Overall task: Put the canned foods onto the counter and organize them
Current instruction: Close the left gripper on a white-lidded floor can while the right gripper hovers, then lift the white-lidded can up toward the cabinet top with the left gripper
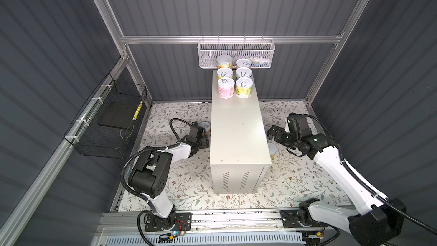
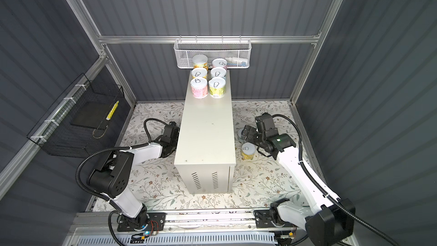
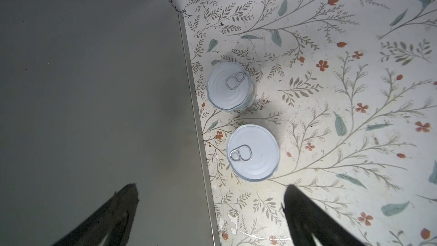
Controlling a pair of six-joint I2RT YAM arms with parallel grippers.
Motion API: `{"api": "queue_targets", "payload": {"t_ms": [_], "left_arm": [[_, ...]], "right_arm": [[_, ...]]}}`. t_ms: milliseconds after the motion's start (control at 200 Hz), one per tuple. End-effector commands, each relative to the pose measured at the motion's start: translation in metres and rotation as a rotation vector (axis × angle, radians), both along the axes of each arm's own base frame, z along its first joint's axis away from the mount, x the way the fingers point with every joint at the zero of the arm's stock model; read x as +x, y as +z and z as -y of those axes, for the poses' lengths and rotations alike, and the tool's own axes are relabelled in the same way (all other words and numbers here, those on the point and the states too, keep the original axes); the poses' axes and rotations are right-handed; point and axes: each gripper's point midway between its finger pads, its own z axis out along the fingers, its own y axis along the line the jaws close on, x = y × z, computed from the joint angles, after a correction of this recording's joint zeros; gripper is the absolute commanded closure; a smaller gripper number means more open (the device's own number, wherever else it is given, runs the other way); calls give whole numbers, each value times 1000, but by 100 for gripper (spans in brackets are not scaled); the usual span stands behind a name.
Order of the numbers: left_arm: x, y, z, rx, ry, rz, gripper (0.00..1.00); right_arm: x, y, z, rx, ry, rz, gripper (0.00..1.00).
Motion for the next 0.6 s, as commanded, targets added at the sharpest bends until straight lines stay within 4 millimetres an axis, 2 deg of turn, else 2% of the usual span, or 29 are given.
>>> {"api": "queue_targets", "payload": {"t_ms": [0,260,395,595], "left_arm": [[-17,9,2,-23,-2,-17,100],[-37,66,10,-43,-24,21,100],[-46,100,0,-24,-11,52,100],[-54,163,-12,-8,-5,150,100]], "right_arm": [[3,16,-7,6,26,33,3],[7,20,-13,-2,40,34,3],[7,20,-15,5,43,42,3],[5,10,-14,4,40,33,3]]}}
